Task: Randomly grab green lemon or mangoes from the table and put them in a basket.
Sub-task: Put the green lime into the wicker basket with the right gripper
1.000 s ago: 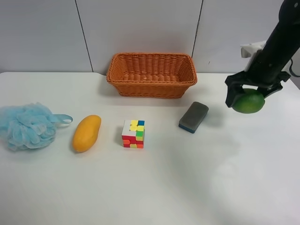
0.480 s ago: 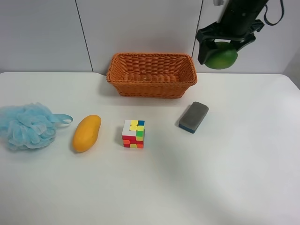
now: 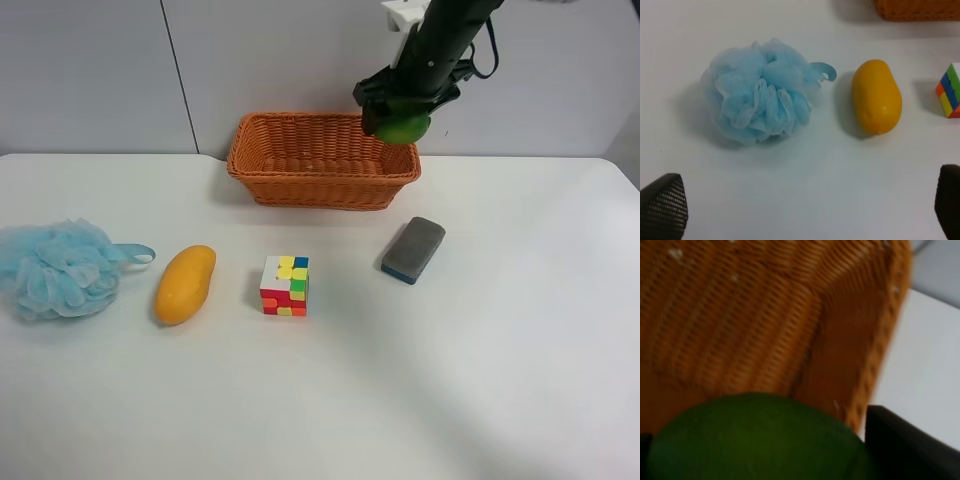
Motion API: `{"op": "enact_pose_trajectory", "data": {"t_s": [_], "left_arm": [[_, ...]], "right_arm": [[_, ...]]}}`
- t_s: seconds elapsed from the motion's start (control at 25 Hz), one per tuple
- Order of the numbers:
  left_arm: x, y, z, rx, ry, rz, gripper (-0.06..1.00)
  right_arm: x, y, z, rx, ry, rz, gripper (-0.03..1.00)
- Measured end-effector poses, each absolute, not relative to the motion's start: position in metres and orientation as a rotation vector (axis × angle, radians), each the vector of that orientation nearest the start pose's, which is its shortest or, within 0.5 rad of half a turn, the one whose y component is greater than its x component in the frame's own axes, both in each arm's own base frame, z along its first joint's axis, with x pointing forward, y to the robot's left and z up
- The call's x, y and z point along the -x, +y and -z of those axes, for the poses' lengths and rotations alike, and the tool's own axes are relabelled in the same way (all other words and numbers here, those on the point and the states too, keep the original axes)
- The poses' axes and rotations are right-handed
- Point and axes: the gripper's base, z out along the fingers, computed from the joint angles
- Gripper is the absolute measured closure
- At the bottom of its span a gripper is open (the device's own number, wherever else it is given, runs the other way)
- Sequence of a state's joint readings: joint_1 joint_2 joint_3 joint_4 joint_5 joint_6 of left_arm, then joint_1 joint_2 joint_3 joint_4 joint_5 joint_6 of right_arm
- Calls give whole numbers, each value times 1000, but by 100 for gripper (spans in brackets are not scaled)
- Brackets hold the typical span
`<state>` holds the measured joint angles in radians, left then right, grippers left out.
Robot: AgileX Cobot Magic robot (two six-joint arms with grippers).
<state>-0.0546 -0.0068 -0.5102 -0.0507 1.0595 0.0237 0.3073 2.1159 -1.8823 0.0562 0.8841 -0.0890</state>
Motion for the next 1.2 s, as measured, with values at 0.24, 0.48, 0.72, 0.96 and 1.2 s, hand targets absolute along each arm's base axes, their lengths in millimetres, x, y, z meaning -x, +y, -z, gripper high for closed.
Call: {"op": "enact_pose_trajectory", "data": {"t_s": [0.24, 0.48, 0.72, 0.96, 1.2], "left_arm": [[7, -4, -280, -82, 2024, 80, -5], [7, -4, -280, -82, 2024, 80, -5], [7, -4, -280, -82, 2024, 80, -5], [7, -4, -280, -82, 2024, 80, -5], [7, -4, -280, -82, 2024, 80, -5]], "right_arm": [[-474, 162, -213, 482, 2491, -156, 18], [-487, 166, -183, 463, 2450, -164, 18], [-491, 167, -172, 452, 2441, -171, 18], [-492, 167, -171, 450, 2433, -172, 5], [-492, 168, -172, 454, 2421, -171, -2]]}}
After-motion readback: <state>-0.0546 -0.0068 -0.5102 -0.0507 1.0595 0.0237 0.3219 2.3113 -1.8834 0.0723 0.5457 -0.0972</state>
